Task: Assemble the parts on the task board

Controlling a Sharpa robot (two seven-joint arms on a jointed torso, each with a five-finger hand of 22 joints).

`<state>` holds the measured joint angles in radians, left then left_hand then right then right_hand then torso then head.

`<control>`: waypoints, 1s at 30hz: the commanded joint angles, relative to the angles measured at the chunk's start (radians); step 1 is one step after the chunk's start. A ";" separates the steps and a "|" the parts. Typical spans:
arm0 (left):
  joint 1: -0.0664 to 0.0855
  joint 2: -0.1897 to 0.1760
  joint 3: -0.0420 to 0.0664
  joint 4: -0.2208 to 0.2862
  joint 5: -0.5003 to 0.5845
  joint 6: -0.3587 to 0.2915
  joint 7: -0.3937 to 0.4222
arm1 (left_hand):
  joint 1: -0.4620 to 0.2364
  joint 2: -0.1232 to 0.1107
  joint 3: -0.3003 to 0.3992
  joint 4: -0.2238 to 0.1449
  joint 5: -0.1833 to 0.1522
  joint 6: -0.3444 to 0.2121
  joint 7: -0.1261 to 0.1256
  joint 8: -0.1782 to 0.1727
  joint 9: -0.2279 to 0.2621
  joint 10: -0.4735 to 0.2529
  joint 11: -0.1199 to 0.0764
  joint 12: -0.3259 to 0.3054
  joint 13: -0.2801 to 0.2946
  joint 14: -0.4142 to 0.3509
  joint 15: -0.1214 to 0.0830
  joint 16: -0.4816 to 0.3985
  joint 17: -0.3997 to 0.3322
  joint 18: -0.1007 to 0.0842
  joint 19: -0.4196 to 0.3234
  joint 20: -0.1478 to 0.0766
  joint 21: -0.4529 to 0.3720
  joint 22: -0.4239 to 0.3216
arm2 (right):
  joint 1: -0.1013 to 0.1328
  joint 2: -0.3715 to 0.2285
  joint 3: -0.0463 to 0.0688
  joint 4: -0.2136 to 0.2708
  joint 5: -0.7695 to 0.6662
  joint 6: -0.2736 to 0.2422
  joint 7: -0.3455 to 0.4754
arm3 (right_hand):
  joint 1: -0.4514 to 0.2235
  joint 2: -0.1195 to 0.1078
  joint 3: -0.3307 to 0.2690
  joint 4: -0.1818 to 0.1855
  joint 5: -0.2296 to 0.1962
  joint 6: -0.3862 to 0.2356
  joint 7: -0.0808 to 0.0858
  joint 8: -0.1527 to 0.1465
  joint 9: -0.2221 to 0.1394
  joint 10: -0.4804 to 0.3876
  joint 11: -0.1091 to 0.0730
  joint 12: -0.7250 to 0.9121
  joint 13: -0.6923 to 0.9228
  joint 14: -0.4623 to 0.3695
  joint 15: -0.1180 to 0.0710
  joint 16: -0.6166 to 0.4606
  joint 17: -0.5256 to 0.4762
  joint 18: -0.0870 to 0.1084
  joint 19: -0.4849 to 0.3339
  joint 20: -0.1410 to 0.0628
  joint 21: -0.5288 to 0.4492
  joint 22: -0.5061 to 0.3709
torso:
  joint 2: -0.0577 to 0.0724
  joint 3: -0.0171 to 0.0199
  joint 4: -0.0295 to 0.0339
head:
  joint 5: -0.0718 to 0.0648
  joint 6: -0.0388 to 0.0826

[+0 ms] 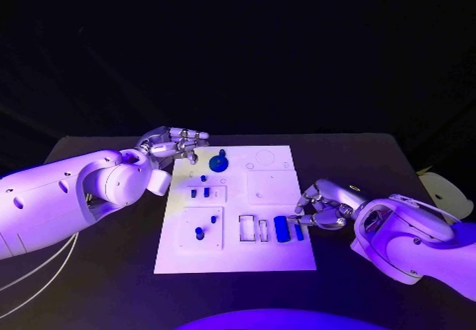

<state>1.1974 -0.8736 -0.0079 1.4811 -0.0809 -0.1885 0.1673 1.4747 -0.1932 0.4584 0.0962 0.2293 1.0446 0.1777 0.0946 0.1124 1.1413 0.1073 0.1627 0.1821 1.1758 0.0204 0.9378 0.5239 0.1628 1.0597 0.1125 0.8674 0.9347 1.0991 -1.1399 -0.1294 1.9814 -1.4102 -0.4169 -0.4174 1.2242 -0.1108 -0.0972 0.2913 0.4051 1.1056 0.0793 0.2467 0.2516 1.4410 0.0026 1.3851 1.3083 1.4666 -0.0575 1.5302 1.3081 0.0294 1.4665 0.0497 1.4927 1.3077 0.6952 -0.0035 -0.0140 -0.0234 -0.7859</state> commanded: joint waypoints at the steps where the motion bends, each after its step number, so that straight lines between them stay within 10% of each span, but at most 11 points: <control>1: 0.001 0.000 0.000 0.002 0.001 0.017 0.006 | -0.003 0.007 -0.004 -0.005 -0.002 -0.003 0.004 0.002 -0.001 -0.009 0.001 0.006 0.002 -0.001 0.006 0.005 -0.001 0.011 0.004 0.003 -0.006 -0.001 | -0.014 0.011 0.000 0.001 -0.065 0.029 -0.083 | -0.005 0.007 -0.012 0.001 0.006 -0.004 -0.004 0.006 0.006 0.007 -0.003 0.006 0.033 0.088 -0.006 0.005 0.183 -0.014 0.075 -0.002 0.003 0.243 | 0.001 -0.0011 0.0020 | -0.005 -0.003; 30: 0.001 -0.015 0.000 0.014 0.001 0.021 0.004 | -0.005 0.007 -0.005 -0.004 -0.002 -0.003 0.004 0.003 -0.002 -0.010 0.001 0.008 0.002 -0.001 0.006 0.005 -0.002 0.010 0.005 0.003 -0.006 0.000 | -0.074 0.124 -0.001 -0.074 -0.109 0.066 -0.144 | -0.035 0.020 -0.038 0.002 0.019 -0.005 -0.007 0.017 0.025 0.008 -0.004 0.010 0.045 0.088 -0.007 0.006 0.183 -0.014 0.076 -0.003 0.005 0.243 | 0.001 -0.0046 0.0055 | -0.002 -0.018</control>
<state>1.1973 -0.8893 -0.0090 1.4914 -0.0808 -0.1856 0.1670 1.4748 -0.1932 0.4555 0.0933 0.2293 1.0446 0.1776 0.0946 0.1114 1.1377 0.1109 0.1666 0.1827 1.1758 0.0204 0.9377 0.5230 0.1627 1.0597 0.1125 0.8674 0.9348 1.0288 -1.0198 -0.1300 1.9129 -1.5008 -0.3824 -0.5472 1.1963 -0.0911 -0.1299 0.2939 0.4204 1.1042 0.0780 0.2593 0.2772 1.4445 -0.0009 1.3900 1.3080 1.4665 -0.0574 1.5302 1.3077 0.0294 1.4664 0.0499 1.4967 1.3073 0.6969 -0.0077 -0.0089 -0.0251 -0.8029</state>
